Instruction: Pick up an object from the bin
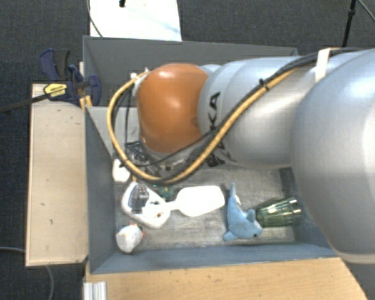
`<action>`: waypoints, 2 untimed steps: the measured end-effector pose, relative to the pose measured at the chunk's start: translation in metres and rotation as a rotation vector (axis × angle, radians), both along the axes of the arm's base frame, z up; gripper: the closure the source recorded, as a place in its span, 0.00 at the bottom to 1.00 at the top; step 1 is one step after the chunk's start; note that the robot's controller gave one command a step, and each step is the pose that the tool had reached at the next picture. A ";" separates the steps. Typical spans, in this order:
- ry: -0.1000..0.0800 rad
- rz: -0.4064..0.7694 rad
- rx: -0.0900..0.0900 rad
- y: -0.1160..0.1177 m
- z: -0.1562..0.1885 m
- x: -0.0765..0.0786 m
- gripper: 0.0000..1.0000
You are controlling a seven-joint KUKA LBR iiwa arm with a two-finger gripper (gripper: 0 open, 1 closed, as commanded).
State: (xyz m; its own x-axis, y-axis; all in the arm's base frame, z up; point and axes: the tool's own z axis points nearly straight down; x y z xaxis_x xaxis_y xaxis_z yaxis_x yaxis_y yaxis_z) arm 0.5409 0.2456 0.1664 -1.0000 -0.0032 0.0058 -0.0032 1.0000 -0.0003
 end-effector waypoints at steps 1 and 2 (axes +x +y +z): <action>-0.008 -0.006 0.002 -0.001 0.004 0.002 0.00; -0.009 0.114 0.002 -0.043 -0.058 -0.038 0.00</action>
Offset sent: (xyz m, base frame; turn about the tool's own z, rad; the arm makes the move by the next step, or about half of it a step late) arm -0.0618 -0.0689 -0.0964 -0.1810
